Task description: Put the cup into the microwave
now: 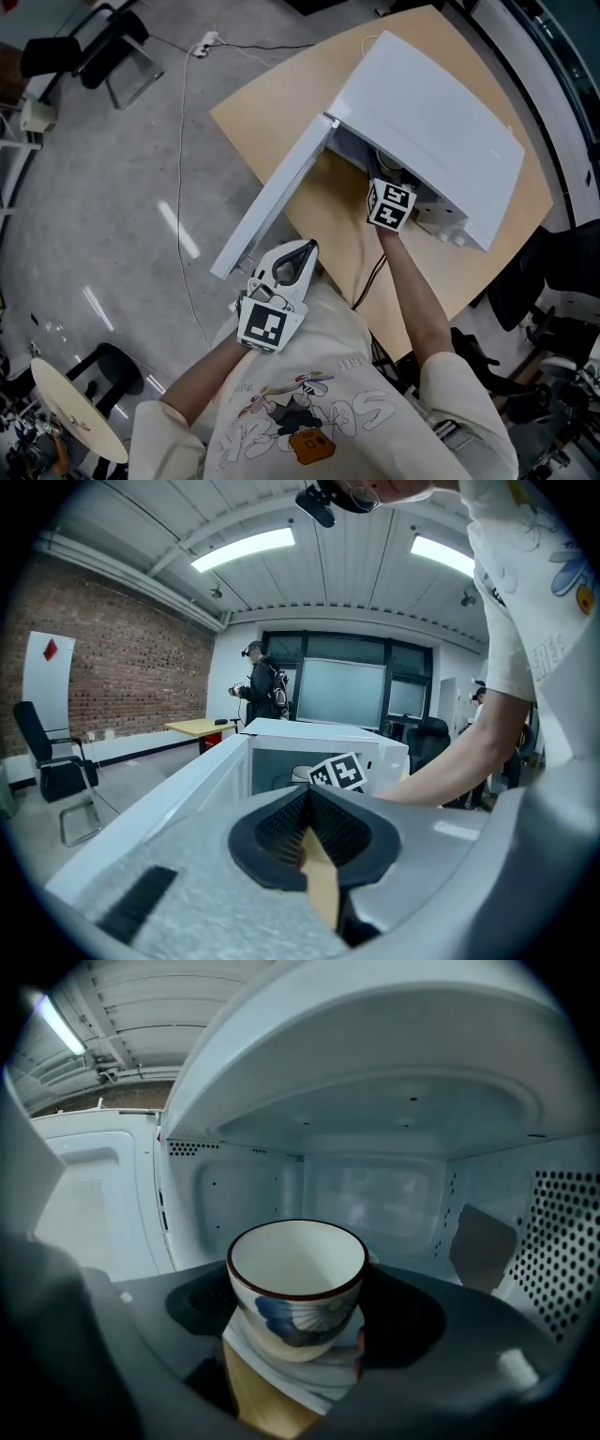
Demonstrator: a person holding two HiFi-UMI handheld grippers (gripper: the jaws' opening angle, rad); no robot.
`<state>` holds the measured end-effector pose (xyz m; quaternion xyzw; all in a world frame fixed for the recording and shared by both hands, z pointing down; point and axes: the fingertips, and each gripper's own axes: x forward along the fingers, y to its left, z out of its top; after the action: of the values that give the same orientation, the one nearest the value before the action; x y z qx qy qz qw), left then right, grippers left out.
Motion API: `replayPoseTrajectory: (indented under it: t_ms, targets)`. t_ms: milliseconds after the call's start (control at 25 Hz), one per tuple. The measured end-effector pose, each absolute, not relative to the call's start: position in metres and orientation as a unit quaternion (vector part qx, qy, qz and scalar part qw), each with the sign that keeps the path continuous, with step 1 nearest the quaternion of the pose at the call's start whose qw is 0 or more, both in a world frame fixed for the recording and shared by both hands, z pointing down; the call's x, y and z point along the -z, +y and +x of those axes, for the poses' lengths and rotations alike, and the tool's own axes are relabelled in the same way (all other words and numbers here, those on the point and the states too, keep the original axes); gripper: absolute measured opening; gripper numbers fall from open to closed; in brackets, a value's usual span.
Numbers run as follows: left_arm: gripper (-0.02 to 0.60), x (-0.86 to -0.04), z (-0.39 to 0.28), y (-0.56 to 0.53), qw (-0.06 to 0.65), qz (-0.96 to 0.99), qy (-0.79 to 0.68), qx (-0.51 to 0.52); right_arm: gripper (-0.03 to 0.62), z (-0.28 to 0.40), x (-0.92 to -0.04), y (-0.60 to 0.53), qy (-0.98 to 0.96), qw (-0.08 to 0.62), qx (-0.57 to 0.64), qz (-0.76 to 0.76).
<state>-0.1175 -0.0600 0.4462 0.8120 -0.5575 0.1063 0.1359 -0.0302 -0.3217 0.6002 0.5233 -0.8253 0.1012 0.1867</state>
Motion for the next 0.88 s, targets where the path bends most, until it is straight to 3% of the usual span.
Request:
replayPoseTrajectory:
  t_ms: [520,640,880]
  targets:
    - [0.006,-0.446,-0.124,-0.053,0.131,0.798,-0.579,-0.107,0.403,-0.017,-0.599,-0.351,-0.823,0.161,-0.090,0.538]
    - [0.006,-0.446,-0.121,-0.050,0.133,0.796,-0.582,-0.102,0.431,-0.019,-0.598,-0.347,-0.826,0.164,-0.086,0.532]
    - [0.006,-0.451,-0.109,-0.039,0.168,0.790,-0.582,-0.094,0.446,-0.014,-0.587,-0.323,-0.831,0.154,-0.087,0.528]
